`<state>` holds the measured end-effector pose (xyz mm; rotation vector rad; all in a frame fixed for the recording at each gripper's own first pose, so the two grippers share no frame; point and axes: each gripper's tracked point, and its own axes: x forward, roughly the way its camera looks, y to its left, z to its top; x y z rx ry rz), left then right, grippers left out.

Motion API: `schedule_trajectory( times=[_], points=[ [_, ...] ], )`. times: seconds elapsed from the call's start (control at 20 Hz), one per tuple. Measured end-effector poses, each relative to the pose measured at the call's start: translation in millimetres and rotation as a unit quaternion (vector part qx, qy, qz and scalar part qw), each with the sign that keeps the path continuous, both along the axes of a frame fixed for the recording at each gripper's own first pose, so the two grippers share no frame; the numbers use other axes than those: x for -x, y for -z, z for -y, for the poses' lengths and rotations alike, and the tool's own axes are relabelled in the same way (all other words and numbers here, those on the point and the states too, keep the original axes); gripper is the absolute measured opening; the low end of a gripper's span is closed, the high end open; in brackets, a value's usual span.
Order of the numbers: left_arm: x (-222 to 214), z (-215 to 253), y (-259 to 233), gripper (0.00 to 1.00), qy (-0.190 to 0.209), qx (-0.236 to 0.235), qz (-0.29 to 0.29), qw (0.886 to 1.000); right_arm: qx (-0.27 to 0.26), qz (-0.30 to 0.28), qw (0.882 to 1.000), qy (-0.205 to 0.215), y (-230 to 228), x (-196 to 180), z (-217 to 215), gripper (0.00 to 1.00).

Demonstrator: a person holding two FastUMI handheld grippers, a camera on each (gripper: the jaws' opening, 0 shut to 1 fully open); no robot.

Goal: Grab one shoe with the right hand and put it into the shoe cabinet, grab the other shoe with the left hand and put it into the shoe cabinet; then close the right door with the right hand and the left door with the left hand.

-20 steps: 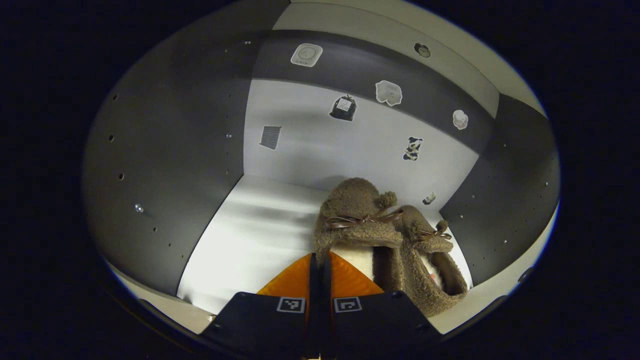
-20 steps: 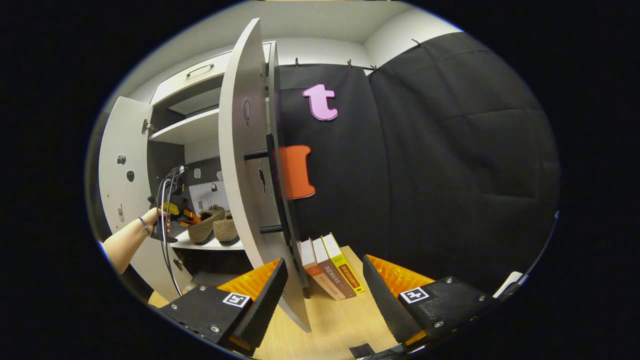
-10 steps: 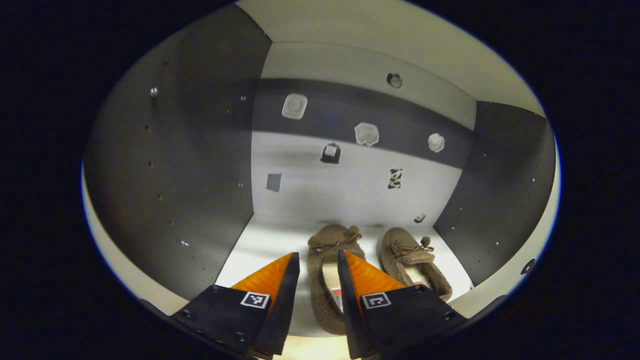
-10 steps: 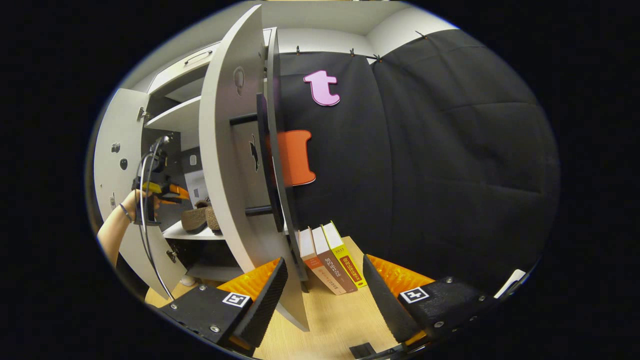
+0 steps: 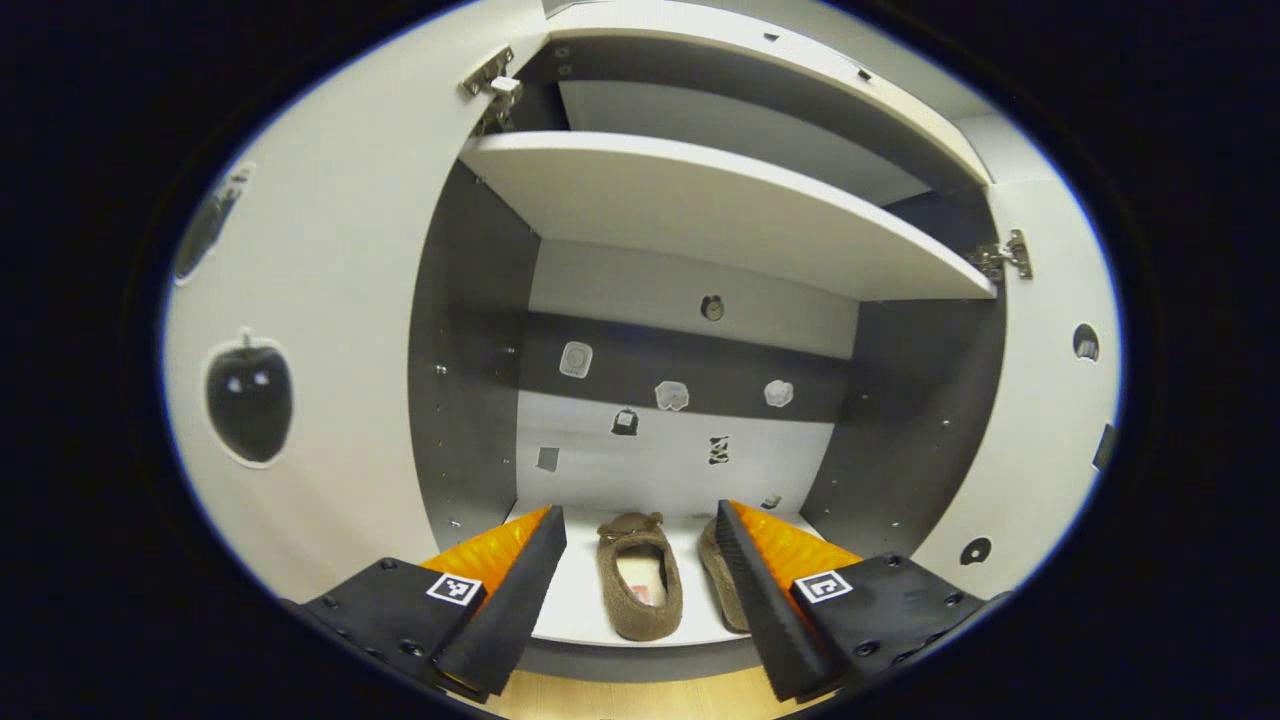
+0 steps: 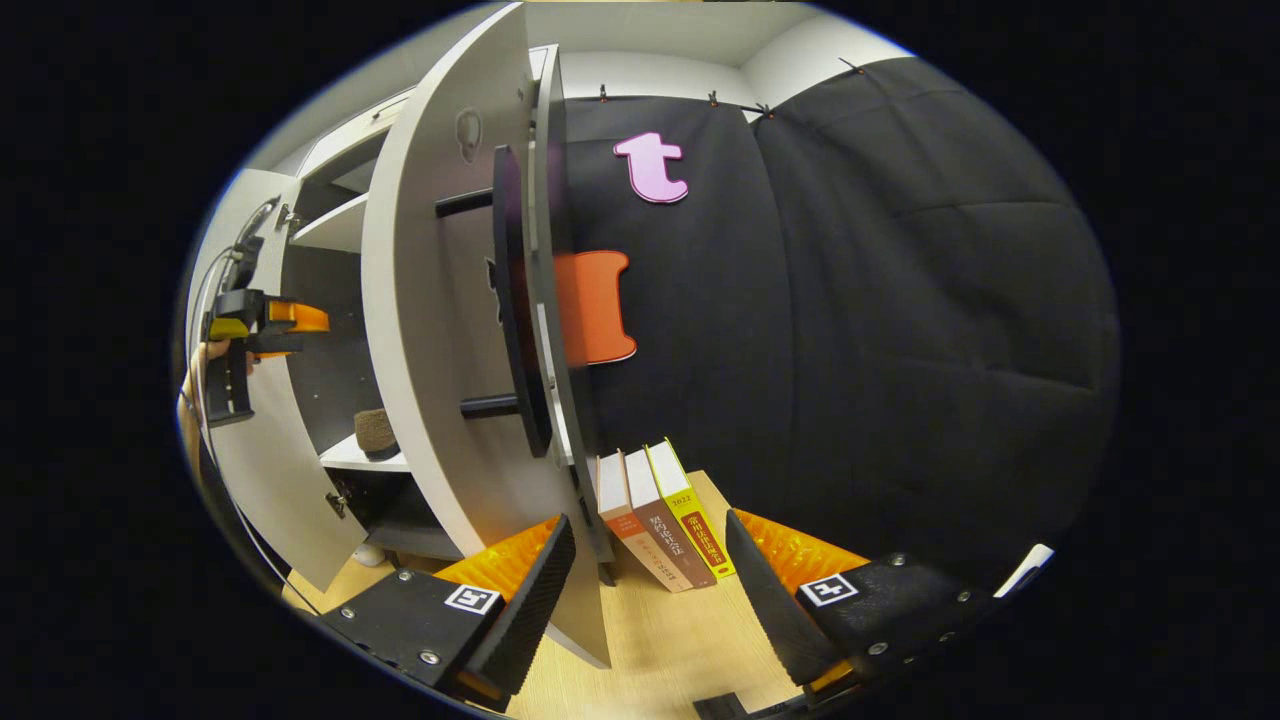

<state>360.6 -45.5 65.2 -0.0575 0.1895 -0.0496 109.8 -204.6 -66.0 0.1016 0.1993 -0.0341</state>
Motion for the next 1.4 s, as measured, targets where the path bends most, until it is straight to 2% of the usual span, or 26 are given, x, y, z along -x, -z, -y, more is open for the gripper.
schedule_trajectory(
  times=[0.05,0.1,0.15,0.2,0.25,0.3,0.4,0.45,0.5,0.6,0.75,0.95,1.1,1.15,1.2,1.4],
  points=[
    [13.1,-5.6,-8.6,0.94,-0.008,-0.009,0.01,1.0,0.001,0.002,1.0,-0.004,-0.4,-1.3,-2.4,0.93],
    [27.3,-10.4,-15.8,0.99,-0.017,-0.021,0.023,0.999,0.006,0.004,1.0,-0.003,-1.9,-1.1,-1.0,0.93],
    [42.1,-15.6,-24.5,0.99,-0.026,-0.033,0.037,0.998,0.01,0.007,1.0,-0.006,-1.4,-3.0,-1.0,0.93],
    [57.3,-18.7,-32.6,0.94,-0.033,-0.042,0.051,0.997,0.013,0.008,1.0,-0.009,-2.2,-4.2,-1.4,0.93],
    [72.5,-23.2,-39.0,0.94,-0.041,-0.049,0.063,0.996,0.013,0.008,1.0,-0.011,-1.9,-4.9,-2.4,1.0],
    [88.3,-29.7,-43.4,0.94,-0.05,-0.053,0.072,0.995,0.015,0.008,1.0,-0.014,-1.8,-5.3,-4.6,0.92],
    [118.9,-39.2,-47.9,0.94,-0.07,-0.054,0.082,0.993,0.026,0.013,0.999,-0.018,-3.5,-5.7,-6.6,0.92],
    [133.6,-46.3,-50.3,0.94,-0.08,-0.053,0.089,0.991,0.033,0.015,0.999,-0.02,-5.1,-6.2,-8.0,1.0],
    [147.2,-52.3,-53.0,0.94,-0.086,-0.054,0.095,0.99,0.038,0.017,0.999,-0.021,-6.4,-6.6,-9.7,0.91],
    [173.4,-63.2,-54.7,0.97,-0.096,-0.056,0.101,0.989,0.042,0.017,0.999,-0.022,-6.0,-6.1,-13.3,0.91],
    [216.2,-75.1,-63.0,0.94,-0.103,-0.063,0.106,0.987,0.042,0.017,0.999,-0.027,-6.4,-6.2,-19.9,0.91],
    [252.4,-80.4,-51.5,0.95,-0.105,-0.074,0.095,0.987,0.058,0.025,0.997,-0.046,-9.5,-6.4,-39.1,0.9],
    [271.3,-99.5,-41.7,0.99,-0.123,-0.09,0.078,0.985,0.05,0.025,0.996,-0.068,-7.6,-9.5,-59.7,0.89],
    [275.8,-105.3,-40.4,0.94,-0.128,-0.087,0.077,0.985,0.045,0.026,0.996,-0.074,-7.2,-10.4,-67.0,0.89],
    [280.3,-110.4,-39.8,0.97,-0.129,-0.081,0.077,0.985,0.044,0.027,0.996,-0.079,-7.4,-12.4,-73.1,0.89],
    [289.6,-134.9,-36.9,0.94,-0.142,-0.064,0.074,0.985,0.05,0.033,0.994,-0.094,-9.2,-16.5,-98.0,0.89]
  ],
)
